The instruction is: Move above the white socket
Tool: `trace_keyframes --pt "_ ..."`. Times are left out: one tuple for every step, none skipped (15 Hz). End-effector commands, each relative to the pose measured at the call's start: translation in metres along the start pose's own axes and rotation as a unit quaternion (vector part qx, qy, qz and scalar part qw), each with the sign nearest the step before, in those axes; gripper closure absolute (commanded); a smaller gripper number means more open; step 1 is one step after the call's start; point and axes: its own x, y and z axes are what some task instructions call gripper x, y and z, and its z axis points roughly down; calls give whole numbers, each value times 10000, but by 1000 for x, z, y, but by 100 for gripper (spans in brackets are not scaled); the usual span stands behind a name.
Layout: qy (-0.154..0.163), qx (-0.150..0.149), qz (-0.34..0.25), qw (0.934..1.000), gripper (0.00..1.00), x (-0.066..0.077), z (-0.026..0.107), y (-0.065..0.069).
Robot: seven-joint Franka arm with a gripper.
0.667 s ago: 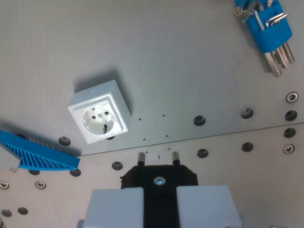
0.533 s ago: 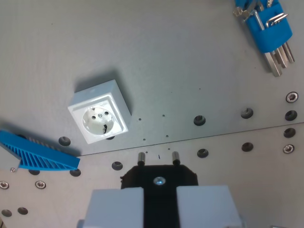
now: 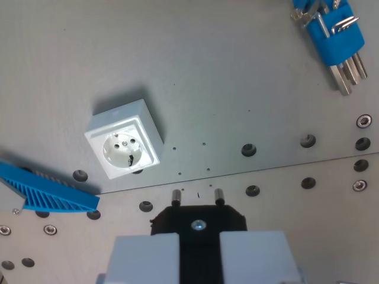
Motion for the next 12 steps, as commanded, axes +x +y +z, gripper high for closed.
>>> trace_keyframes --pt "28 3 -96 10000 100 -2 3 -1" --pt "38 5 -122 9999 100 -2 5 -2" --pt "53 6 -153 9999 100 -3 6 -2" --pt "72 8 -175 9998 100 -4 8 -3" --pt "95 10 -201 9998 100 -4 9 -3" --pt "125 13 -229 9997 100 -5 11 -4" --pt "161 17 -263 9995 100 -6 13 -5" --pt "207 22 -304 9993 100 -8 16 -5" --pt "253 27 -348 9991 100 -9 19 -6" --pt "301 32 -394 9988 100 -10 21 -7" --pt "338 35 -440 9985 100 -12 25 -8" --pt "360 37 -486 9982 100 -13 28 -9"
